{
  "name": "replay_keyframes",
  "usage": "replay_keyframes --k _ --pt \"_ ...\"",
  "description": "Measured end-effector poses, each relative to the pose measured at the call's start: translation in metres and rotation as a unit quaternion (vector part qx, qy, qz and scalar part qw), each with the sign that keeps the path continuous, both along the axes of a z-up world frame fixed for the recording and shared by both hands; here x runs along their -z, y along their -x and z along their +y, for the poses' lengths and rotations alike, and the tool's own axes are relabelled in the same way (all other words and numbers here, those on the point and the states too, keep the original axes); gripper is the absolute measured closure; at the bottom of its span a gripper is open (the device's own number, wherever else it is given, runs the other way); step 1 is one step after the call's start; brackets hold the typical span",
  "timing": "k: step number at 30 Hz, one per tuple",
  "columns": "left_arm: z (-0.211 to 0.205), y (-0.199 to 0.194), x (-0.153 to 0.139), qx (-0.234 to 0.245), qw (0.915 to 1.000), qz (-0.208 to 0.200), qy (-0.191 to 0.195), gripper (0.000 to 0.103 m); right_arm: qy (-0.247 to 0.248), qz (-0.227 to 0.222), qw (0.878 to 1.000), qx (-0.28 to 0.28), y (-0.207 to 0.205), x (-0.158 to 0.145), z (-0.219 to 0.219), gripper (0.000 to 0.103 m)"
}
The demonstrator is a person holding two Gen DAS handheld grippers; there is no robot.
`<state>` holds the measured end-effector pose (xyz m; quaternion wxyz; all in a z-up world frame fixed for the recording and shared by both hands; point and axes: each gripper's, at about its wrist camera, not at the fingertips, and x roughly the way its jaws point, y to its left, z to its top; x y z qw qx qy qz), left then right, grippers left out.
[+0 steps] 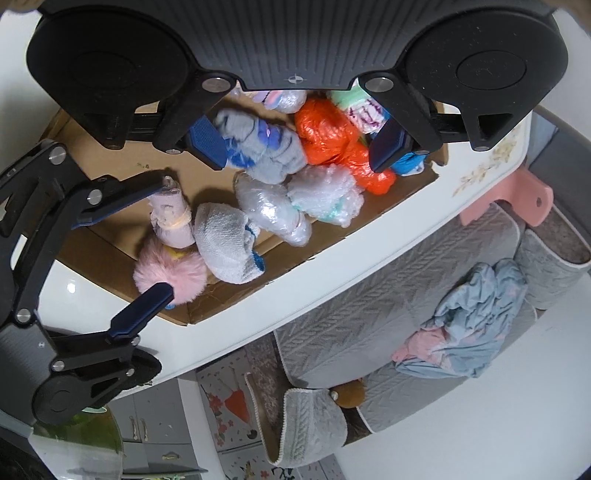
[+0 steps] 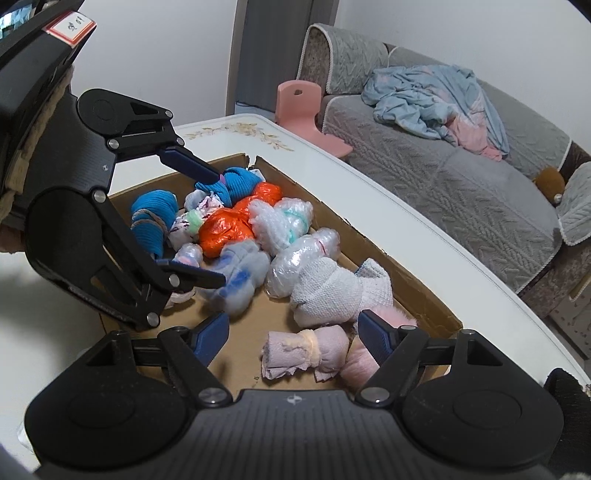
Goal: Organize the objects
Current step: 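Open both grippers to release the sock rolls in the tray, then move both tools back to the last items beside the tray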
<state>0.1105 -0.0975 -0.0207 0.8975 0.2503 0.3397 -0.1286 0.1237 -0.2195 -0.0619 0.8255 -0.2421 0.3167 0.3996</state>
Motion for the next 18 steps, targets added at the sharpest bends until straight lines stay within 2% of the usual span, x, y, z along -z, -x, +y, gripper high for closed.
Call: replay_keyframes --k 8,14,18 --pt "0.014 0.017 -0.006 -0.018 0.9995 -0.005 0.024 0.015 -0.007 -0.009 1.0 0.005 0.013 -0.004 -0.006 0.026" --pt "0.027 0.044 -0.014 -0.037 0.9971 -0.007 0.066 0.014 -0.028 -0.017 0.999 0.013 0.032 -0.008 -0.016 0.025" --pt "0.031 0.074 -0.017 -0.05 0.9921 0.0 0.115 0.012 -0.047 -0.029 0.998 0.018 0.052 -0.013 -0.026 0.023"
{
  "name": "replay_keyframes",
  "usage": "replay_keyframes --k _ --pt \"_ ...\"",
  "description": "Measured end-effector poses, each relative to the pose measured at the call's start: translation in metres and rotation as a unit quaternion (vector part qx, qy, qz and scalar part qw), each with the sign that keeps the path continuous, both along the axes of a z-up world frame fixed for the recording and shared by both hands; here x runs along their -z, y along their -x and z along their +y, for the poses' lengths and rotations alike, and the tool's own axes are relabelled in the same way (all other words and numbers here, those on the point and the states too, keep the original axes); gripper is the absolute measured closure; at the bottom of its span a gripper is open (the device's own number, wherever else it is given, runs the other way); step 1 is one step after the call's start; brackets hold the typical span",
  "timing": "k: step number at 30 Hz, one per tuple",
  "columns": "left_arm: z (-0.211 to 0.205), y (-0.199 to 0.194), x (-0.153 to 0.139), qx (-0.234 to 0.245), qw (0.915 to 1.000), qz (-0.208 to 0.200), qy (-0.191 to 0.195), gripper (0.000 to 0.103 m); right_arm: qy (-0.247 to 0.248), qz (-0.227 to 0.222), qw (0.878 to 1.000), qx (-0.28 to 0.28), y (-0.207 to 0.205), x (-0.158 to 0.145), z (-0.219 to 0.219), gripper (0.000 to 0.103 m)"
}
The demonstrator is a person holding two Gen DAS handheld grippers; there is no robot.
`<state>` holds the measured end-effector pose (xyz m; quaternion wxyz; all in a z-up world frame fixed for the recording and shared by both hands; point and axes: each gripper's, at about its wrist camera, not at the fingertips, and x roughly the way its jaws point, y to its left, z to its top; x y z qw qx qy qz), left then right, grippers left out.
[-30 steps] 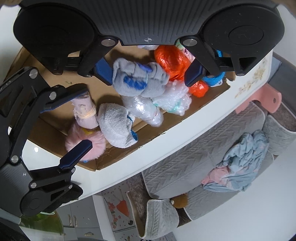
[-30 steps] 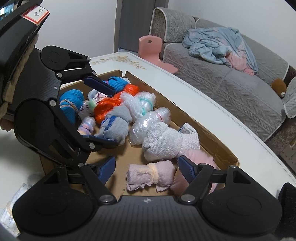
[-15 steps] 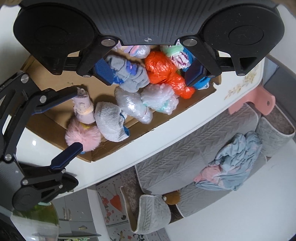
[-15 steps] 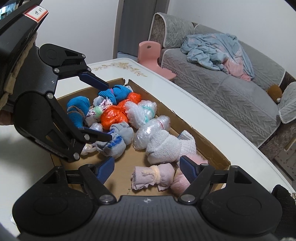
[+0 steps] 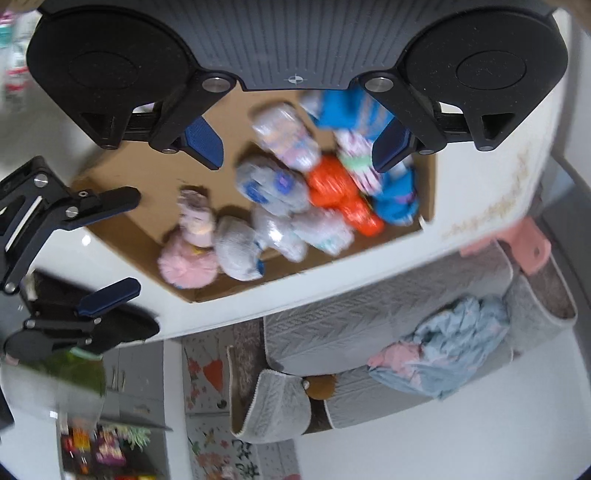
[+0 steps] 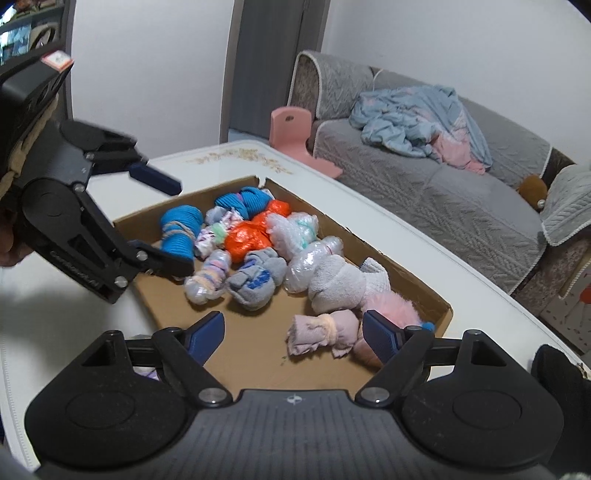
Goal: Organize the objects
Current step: 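Move both tools back to the last items beside the tray, then close the left gripper on a white tied sock roll while the right grasps a bubble-wrapped roll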
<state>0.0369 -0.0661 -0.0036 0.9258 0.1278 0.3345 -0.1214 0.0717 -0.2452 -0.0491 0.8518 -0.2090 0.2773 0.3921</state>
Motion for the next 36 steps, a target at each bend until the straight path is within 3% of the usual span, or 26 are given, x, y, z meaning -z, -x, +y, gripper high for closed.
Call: replay_keyframes --k 3,8,21,23,31,36 --pt "-0.003 0.025 0.004 -0.006 0.999 0.01 0.042 0.009 -0.018 -0.007 1.0 0.007 0.015 -0.003 -0.008 0.022" --pt "-0.012 0.064 0.022 -0.033 0.996 0.041 0.072 0.009 -0.037 -0.001 0.999 0.027 0.036 -0.002 -0.02 0.02" --pt "-0.036 0.075 0.061 -0.046 0.9906 0.091 0.091 0.011 -0.078 0.045 0.995 0.044 0.066 0.019 -0.02 0.016" --pt "-0.033 0.075 0.062 -0.043 0.9894 0.094 0.102 0.016 -0.083 0.055 0.994 0.047 0.068 0.024 -0.017 0.016" --pt "-0.021 0.086 0.056 -0.025 0.9875 0.102 0.118 0.053 -0.099 0.09 0.99 0.054 0.07 0.036 -0.001 0.014" --pt "-0.001 0.094 0.054 -0.039 0.9876 0.105 0.11 0.057 -0.099 0.092 0.99 0.043 0.073 0.037 0.012 0.009"
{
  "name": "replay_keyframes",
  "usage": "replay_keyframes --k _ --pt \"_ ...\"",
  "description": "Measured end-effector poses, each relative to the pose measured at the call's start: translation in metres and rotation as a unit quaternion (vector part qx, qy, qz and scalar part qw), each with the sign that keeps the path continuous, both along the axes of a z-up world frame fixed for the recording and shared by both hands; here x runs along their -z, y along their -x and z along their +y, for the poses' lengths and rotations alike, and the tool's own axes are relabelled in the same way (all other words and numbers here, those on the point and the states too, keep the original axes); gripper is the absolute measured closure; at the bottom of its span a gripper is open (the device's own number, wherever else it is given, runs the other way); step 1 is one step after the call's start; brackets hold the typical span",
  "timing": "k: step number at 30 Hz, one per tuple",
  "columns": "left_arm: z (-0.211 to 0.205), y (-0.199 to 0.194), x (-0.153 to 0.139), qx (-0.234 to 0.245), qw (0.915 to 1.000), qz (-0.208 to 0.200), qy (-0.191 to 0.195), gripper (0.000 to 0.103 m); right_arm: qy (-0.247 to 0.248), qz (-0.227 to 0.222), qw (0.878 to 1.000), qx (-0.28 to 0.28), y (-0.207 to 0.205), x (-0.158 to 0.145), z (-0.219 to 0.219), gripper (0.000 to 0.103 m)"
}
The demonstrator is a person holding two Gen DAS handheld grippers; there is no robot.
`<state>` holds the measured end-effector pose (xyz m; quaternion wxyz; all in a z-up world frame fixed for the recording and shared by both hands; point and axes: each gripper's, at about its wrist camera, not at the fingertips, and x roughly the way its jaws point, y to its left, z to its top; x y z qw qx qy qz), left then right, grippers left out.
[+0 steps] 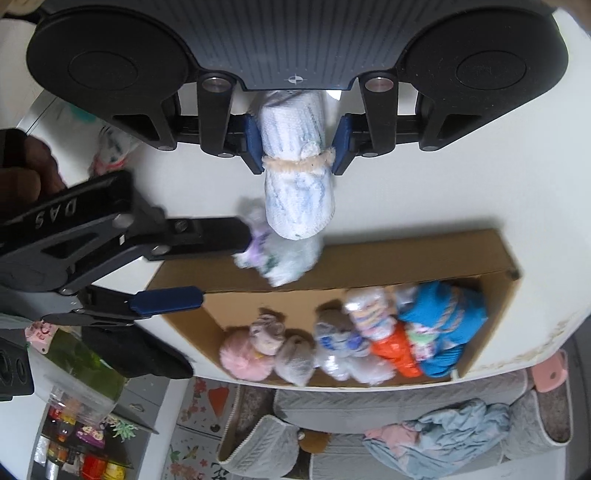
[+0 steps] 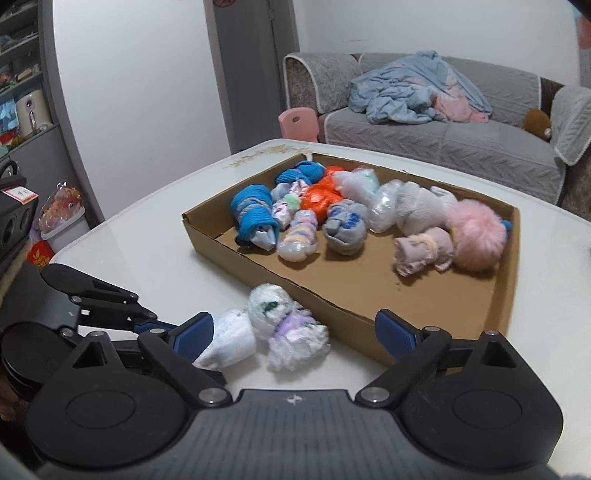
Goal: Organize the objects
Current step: 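Close the left gripper on a white tied sock roll while the right grasps a bubble-wrapped roll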
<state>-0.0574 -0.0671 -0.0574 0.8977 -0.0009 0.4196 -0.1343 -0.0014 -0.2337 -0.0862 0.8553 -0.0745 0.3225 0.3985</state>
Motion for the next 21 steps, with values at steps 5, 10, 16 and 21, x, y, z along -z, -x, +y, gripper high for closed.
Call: replay_keyframes --k 5,10,16,21 --pt "0.022 0.009 -0.003 -0.017 0.9993 -0.01 -0.033 0.057 -0.003 0.006 1.0 0.012 0.006 -0.002 0.003 0.011" --pt "0.035 0.006 0.0 -0.036 0.9982 -0.017 -0.045 0.057 -0.004 0.022 0.999 0.024 0.009 0.002 0.011 0.011" --pt "0.041 0.001 0.002 -0.045 0.9969 -0.032 -0.056 0.05 0.0 0.069 0.994 0.087 -0.004 0.019 0.028 0.01" --pt "0.046 -0.001 0.006 -0.043 0.9965 -0.043 -0.058 0.037 0.015 0.079 0.99 0.112 -0.008 0.027 0.042 0.005"
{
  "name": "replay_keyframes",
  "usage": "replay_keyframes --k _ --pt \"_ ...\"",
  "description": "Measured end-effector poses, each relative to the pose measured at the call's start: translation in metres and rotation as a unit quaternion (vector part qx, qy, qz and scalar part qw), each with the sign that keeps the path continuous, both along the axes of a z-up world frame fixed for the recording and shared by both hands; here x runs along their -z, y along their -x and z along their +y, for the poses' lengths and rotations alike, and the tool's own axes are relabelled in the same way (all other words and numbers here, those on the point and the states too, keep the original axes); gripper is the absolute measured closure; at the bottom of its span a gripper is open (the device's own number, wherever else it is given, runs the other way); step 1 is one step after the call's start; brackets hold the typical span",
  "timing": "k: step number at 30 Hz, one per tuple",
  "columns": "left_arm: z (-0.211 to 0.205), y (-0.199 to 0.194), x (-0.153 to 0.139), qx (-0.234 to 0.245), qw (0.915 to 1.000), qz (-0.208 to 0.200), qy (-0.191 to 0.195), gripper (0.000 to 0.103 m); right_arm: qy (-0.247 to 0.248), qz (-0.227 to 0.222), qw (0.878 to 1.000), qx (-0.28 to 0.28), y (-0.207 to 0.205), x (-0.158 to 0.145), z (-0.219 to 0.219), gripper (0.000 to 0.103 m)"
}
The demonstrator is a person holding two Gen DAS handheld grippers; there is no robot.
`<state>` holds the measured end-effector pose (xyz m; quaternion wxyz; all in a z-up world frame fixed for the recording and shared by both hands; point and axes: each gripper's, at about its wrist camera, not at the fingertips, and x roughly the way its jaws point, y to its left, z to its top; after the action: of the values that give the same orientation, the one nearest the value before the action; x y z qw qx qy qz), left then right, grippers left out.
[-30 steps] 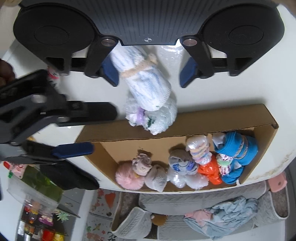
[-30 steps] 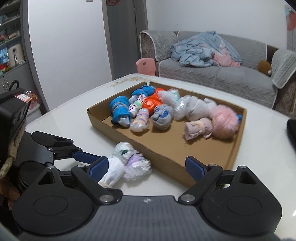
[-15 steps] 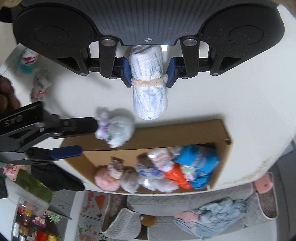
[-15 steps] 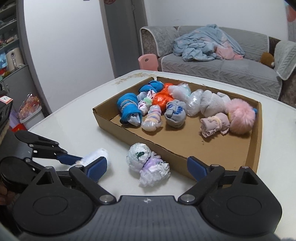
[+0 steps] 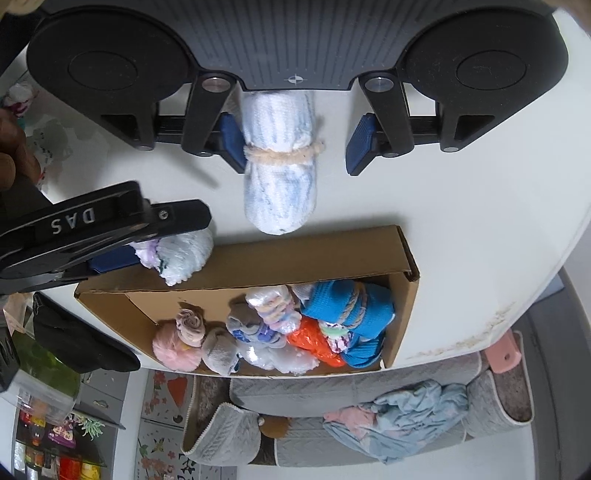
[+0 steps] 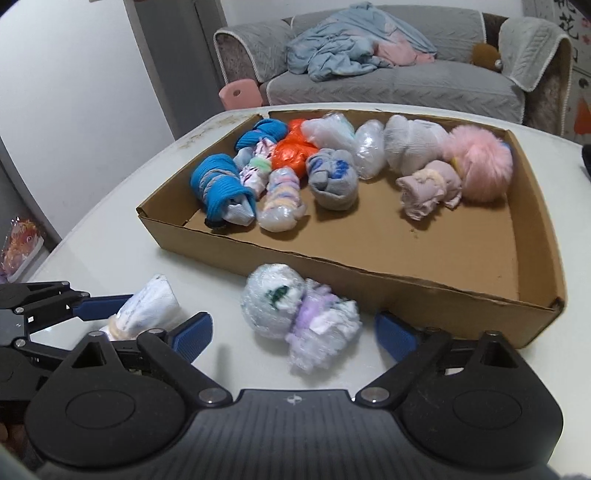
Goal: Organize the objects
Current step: 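Close the left gripper on a white tied sock roll while the right grasps a bubble-wrapped roll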
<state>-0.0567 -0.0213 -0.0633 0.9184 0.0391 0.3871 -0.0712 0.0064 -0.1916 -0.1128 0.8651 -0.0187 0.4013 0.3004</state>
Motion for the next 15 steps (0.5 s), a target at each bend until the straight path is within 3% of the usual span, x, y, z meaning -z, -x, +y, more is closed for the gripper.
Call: replay_keyframes --k 2,4,6,15 --pt "0.0 0.001 0.001 0.004 1.0 -0.002 0.002 0.039 0.012 -0.008 1.0 0.001 0.001 0.001 0.004 0.008" --pt "0.0 0.004 0.001 0.008 0.9999 -0.006 0.004 0.048 0.025 -0.019 0.999 0.002 0.003 0.001 0.006 0.03" --pt "-0.001 0.007 0.0 0.013 0.9999 -0.008 0.007 0.06 0.032 -0.028 0.999 0.0 0.005 -0.001 0.006 0.044" --pt "-0.008 0.015 -0.009 0.022 0.9997 0.0 0.008 0.061 0.013 -0.042 0.999 -0.024 0.018 -0.018 -0.009 0.046"
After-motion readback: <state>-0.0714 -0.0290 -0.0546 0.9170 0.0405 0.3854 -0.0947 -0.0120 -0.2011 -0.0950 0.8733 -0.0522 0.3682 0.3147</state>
